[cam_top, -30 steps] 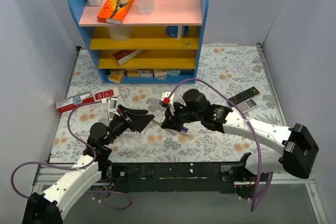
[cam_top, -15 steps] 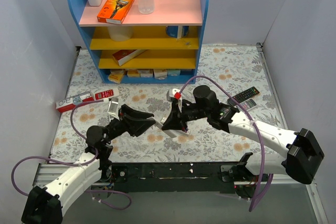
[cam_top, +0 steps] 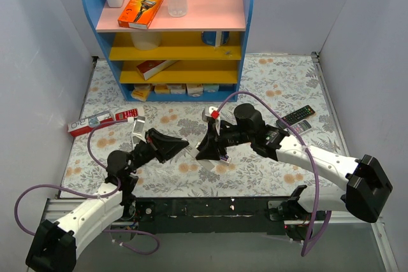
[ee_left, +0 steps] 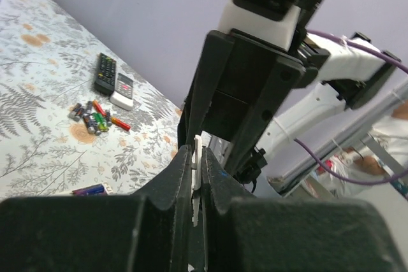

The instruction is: Load the batteries into the remote control

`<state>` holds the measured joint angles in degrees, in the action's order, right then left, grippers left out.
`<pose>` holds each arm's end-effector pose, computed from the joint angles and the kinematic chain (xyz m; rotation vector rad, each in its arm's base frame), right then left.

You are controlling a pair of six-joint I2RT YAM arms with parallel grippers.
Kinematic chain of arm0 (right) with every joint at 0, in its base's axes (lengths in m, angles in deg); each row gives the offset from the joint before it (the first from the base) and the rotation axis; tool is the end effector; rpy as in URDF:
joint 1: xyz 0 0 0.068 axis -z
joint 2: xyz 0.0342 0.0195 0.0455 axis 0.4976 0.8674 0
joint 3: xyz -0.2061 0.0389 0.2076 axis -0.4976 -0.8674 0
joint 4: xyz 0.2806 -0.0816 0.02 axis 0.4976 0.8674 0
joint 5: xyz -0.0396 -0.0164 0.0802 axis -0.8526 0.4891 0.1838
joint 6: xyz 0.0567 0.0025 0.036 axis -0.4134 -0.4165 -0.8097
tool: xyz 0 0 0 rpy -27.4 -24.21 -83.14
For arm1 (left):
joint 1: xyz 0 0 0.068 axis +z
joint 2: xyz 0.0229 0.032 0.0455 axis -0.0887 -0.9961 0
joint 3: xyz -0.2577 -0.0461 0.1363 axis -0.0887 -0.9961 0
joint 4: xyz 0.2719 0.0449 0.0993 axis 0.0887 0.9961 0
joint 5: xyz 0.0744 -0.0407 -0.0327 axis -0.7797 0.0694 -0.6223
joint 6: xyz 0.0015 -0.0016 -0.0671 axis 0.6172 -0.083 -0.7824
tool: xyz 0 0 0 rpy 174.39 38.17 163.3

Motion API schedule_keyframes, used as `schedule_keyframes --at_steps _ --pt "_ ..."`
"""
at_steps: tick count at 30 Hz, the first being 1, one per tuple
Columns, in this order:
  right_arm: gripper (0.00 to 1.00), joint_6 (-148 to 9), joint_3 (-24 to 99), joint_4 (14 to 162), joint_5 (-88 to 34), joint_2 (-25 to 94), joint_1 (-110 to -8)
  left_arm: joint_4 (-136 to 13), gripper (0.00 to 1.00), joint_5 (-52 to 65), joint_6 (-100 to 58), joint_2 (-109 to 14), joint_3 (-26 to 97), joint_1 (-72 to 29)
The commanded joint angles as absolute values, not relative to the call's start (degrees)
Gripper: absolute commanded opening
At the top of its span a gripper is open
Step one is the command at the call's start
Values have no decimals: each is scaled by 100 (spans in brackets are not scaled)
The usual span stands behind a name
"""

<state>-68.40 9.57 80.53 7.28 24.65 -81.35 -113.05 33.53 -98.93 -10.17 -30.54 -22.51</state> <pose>0.1683 0.2691 0.2984 -1.2597 1.5637 1.3422 0.1387 -0.1072 0.2354 -0.1811 1.6016 -2.0566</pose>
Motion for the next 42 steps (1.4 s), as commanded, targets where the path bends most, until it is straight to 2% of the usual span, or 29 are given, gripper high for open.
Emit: schedule_keyframes --at_steps 1,6,10,16,25,32,42 --pt "46 -6743 1110 8218 72 2502 -8143 -10137 0 2408 -9946 -848 -2974 -2251" --pt "57 -6681 1216 8395 -983 2353 -8187 -8833 0 1362 -10147 -882 -2789 -2242" --pt "64 -6497 1505 8746 -1888 2466 -8468 -8314 0 1167 -10306 -1102 -2639 -2242" --pt "76 -6374 2339 9730 -3092 3265 -9135 -8304 0 1158 -10447 -1269 -2551 -2251" --pt "74 -6540 3184 10609 -3603 4065 -9391 -8251 0 1114 -10552 -1243 -2551 -2251" --pt "62 -6593 3483 10830 -3630 4321 -9470 -8181 0 1070 -10657 -1270 -2578 -2251" --pt "53 -6672 3641 10988 -3788 4558 -9488 -8172 0 1061 -10710 -1226 -2604 -2242"
